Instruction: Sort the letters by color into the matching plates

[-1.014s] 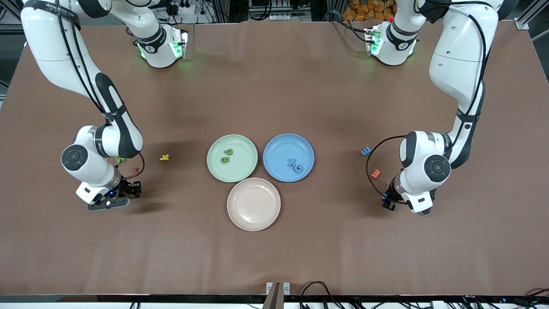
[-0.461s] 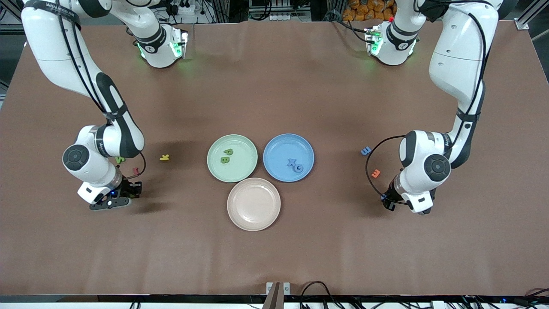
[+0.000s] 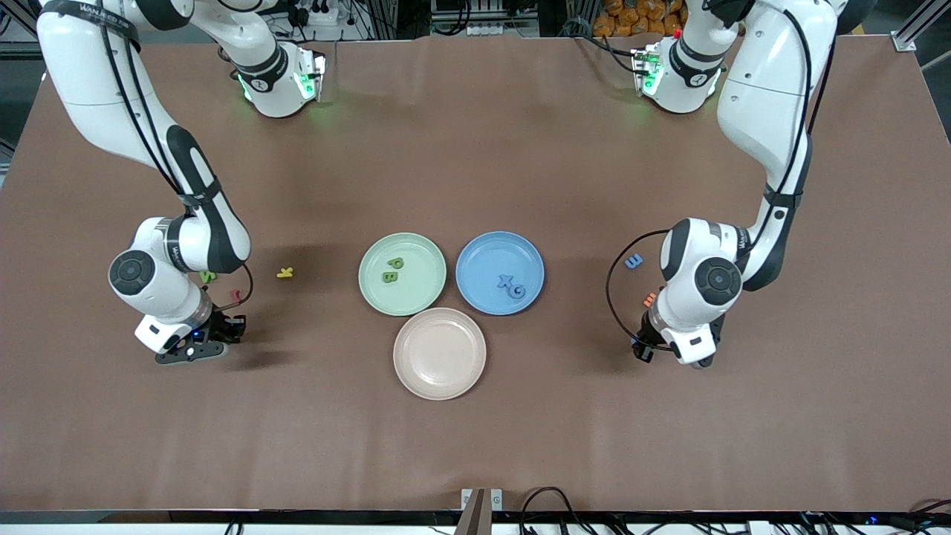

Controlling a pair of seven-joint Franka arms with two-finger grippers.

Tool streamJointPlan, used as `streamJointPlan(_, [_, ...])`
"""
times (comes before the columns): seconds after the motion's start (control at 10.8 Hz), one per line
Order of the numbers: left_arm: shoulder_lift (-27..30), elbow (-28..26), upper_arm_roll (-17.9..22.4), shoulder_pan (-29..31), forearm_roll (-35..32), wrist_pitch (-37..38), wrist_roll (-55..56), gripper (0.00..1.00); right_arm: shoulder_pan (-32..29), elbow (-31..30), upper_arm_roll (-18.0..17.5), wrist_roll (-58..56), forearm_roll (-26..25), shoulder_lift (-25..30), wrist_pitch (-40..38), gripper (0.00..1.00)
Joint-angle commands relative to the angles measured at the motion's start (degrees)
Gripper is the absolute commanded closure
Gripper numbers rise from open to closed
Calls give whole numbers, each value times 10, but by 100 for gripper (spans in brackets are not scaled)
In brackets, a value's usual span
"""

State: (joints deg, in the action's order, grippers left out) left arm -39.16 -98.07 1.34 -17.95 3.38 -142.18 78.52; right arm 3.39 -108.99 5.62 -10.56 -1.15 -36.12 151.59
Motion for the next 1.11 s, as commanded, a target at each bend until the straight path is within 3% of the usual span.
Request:
streamJointPlan(0.0, [29,-5,9,-57,3,29,55,100,-11,-10,-8,4,-5,3,1,82])
streamJointPlan(0.46, [53,-2,7,-155,-17,98,127,100,-12,-8,-8,30,-3,28,-44,83])
streamJointPlan(0.74, [51,-2,6,-218,-17,101,150,100,-10,-4,-10,83,0,42,-72,83])
streamJointPlan(0.92, [51,0,6,-241,-17,101,153,100,0,-4,-9,99,69,51,-86,83])
streamJointPlan(1.01, [46,2,4,-244,-44,101,148,43,7,-4,-9,102,103,60,-96,83])
